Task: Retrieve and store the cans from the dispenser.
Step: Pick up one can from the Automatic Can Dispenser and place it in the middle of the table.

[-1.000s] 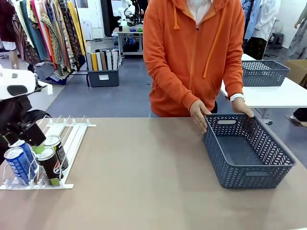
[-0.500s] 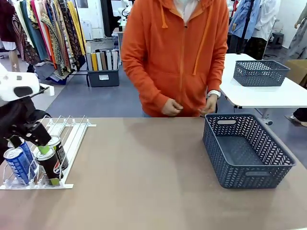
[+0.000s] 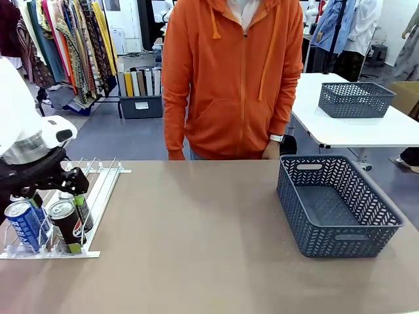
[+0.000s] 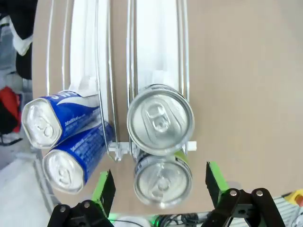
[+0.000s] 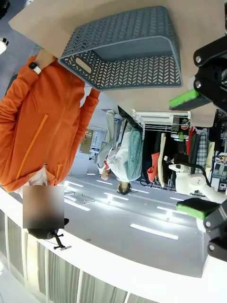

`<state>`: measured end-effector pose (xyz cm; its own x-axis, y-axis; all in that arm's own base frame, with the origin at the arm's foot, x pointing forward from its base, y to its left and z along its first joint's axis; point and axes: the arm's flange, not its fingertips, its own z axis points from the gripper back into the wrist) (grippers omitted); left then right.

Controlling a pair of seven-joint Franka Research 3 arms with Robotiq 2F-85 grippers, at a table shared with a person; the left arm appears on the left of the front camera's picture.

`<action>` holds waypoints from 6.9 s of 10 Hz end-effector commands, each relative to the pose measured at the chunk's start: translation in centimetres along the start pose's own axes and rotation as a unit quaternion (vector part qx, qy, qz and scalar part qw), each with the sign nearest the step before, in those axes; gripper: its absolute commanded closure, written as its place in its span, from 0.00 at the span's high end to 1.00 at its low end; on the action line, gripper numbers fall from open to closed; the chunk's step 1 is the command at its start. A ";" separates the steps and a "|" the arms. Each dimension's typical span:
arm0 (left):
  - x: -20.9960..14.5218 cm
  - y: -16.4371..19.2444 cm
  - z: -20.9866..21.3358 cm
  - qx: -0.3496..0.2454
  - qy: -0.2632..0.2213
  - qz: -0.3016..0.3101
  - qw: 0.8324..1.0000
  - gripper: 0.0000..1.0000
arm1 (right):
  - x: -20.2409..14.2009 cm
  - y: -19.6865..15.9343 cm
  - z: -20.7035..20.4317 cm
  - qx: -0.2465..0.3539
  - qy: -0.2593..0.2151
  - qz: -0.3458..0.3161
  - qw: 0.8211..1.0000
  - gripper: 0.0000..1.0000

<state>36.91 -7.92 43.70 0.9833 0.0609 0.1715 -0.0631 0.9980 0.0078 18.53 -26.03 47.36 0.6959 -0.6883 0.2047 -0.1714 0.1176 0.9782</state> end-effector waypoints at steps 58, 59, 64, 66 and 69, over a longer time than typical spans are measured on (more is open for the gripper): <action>0.1 -34.6 -2.0 -0.040 0.007 -0.183 0.982 1.00 | 0.3 0.4 -0.1 0.010 -0.005 0.004 1.000 1.00; 0.2 -34.1 -1.2 -0.038 -0.005 -0.173 0.984 1.00 | 0.3 0.4 -0.1 0.010 -0.005 0.004 1.000 1.00; -2.4 -22.7 16.8 -0.093 -0.080 -0.103 0.987 1.00 | 0.3 0.4 -0.1 0.010 -0.005 0.004 1.000 1.00; -1.6 -13.3 19.9 -0.167 -0.054 -0.068 0.982 1.00 | 0.3 0.4 -0.1 0.010 -0.005 0.004 1.000 1.00; -1.8 6.0 18.8 -0.426 0.002 -0.017 0.904 1.00 | 0.3 0.4 -0.1 0.010 -0.005 0.004 1.000 1.00</action>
<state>31.45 -7.33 64.22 0.9656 0.0073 0.2598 0.1583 0.7764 -0.6101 18.44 -26.06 47.33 0.6966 -0.6884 0.2019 -0.1708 0.1142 0.9787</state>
